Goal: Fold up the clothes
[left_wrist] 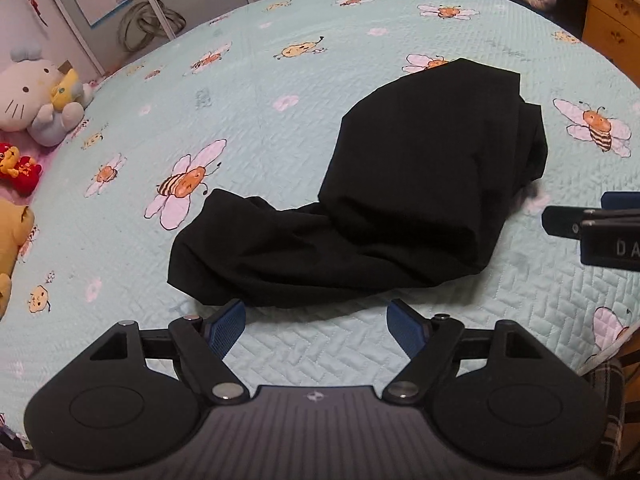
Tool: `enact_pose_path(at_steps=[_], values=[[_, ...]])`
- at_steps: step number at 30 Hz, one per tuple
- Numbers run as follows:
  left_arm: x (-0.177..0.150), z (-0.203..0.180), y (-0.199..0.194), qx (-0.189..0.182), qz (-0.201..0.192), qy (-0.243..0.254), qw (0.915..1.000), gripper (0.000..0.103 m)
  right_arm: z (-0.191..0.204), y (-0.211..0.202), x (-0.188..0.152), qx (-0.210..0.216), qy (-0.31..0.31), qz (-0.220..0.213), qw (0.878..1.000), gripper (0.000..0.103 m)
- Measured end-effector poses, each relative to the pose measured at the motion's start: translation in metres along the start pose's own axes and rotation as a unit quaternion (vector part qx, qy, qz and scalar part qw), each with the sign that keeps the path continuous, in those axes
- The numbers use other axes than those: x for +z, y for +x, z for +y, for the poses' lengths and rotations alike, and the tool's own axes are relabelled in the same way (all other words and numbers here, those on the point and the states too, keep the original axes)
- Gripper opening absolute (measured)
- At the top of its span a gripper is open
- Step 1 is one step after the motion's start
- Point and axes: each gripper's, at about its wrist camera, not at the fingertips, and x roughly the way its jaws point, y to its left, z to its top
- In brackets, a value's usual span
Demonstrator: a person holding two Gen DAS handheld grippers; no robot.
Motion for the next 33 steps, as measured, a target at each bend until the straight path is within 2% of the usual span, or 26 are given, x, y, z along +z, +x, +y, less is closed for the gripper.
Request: enact_pose_path(at_steps=[15, 21, 25, 33], values=[[0.006, -0.015, -0.003, 0.011, -0.010, 0.015, 0.9998, 0.081, -0.004, 0.002, -0.002, -0.007, 0.019, -0.020, 1.000, 0.076], [0.009, -0.015, 0.004, 0.009, 0.004, 0.009, 0.9999, 0.081, -0.008, 0.005, -0.003, 0.001, 0.034, -0.015, 0.999, 0.076], [0.008, -0.014, 0.010, -0.005, 0.012, 0.003, 0.9999, 0.081, -0.013, 0.006, -0.004, 0.010, 0.042, -0.017, 0.999, 0.076], [0.008, -0.012, 0.018, -0.034, -0.002, -0.009, 0.9994, 0.081, -0.025, 0.004, -0.005, 0.041, 0.057, -0.052, 0.996, 0.076]])
